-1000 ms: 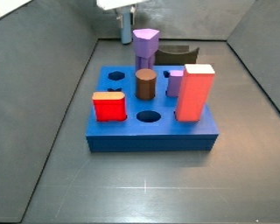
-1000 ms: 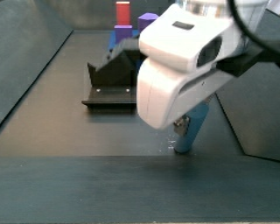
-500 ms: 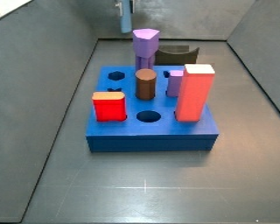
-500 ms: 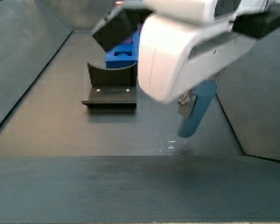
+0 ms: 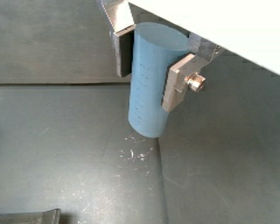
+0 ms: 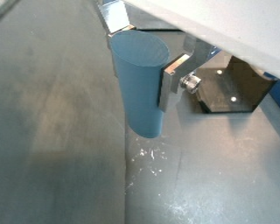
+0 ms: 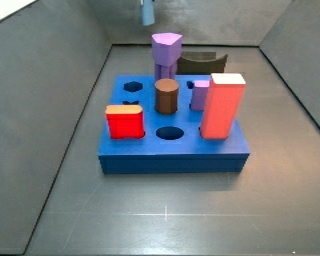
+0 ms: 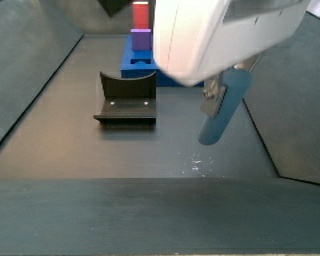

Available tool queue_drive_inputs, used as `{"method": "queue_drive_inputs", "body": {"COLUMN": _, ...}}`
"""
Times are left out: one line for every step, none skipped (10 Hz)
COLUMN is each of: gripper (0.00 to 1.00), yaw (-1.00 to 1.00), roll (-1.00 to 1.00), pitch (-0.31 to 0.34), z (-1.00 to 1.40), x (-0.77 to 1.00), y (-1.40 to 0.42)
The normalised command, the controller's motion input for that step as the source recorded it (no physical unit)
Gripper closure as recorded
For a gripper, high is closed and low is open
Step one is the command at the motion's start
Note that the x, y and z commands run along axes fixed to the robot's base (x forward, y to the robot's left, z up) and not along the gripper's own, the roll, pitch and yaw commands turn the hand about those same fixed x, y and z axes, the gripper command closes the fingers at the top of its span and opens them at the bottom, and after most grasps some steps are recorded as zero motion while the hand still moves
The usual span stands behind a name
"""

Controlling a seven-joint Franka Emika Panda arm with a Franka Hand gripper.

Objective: Pick up the oval object. Move up. Move to above the board. Insert the oval object.
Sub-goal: Move to above the board.

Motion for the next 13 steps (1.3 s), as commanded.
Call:
{"method": "queue_drive_inputs", "body": {"gripper": 1.00, "yaw": 0.06, "roll": 0.12, "pitch": 0.108, "z": 1.00, "x": 0.03, "y": 0.02}}
{"method": "queue_drive_inputs", "body": {"gripper": 1.00, "yaw": 0.05, "roll": 0.10, "pitch": 0.119, "z": 1.00, "x": 0.03, "y": 0.02}}
{"method": "queue_drive_inputs", "body": {"gripper": 1.00, "yaw": 0.05, "roll": 0.09, "pitch": 0.135, "z": 1.00, "x": 0.02, "y": 0.02}}
{"method": "queue_drive_inputs", "body": {"gripper": 1.00, "yaw": 0.05, "roll": 0.08, "pitch": 0.139, "z": 1.00, "x": 0.02, "y": 0.01}}
{"method": "queue_drive_inputs", "body": {"gripper": 1.00, "yaw": 0.05, "roll": 0.08, "pitch": 0.141, "z": 1.00, "x": 0.02, "y": 0.01}}
{"method": "queue_drive_inputs", "body": {"gripper": 1.00, "yaw": 0.05, "roll": 0.08, "pitch": 0.136, "z": 1.00, "x": 0.02, "y": 0.01}}
{"method": "queue_drive_inputs", "body": {"gripper": 1.00, "yaw": 0.05, "roll": 0.08, "pitch": 0.126, "z": 1.00, "x": 0.01, "y": 0.01}}
{"method": "queue_drive_inputs", "body": {"gripper": 1.00, "yaw": 0.05, "roll": 0.08, "pitch": 0.119, "z": 1.00, "x": 0.01, "y": 0.01}}
{"method": "queue_drive_inputs", "body": {"gripper": 1.00, "yaw": 0.05, "roll": 0.09, "pitch": 0.117, "z": 1.00, "x": 0.01, "y": 0.00}}
{"method": "queue_drive_inputs", "body": {"gripper": 1.00, "yaw": 0.05, "roll": 0.08, "pitch": 0.112, "z": 1.00, "x": 0.01, "y": 0.00}}
{"method": "queue_drive_inputs", "body": {"gripper": 1.00, "yaw": 0.05, "roll": 0.08, "pitch": 0.111, "z": 1.00, "x": 0.00, "y": 0.00}}
{"method": "queue_drive_inputs", "body": {"gripper": 1.00, "yaw": 0.05, "roll": 0.08, "pitch": 0.113, "z": 1.00, "x": 0.00, "y": 0.00}}
{"method": "queue_drive_inputs", "body": {"gripper": 1.00, "yaw": 0.05, "roll": 0.09, "pitch": 0.115, "z": 1.00, "x": 0.00, "y": -0.01}}
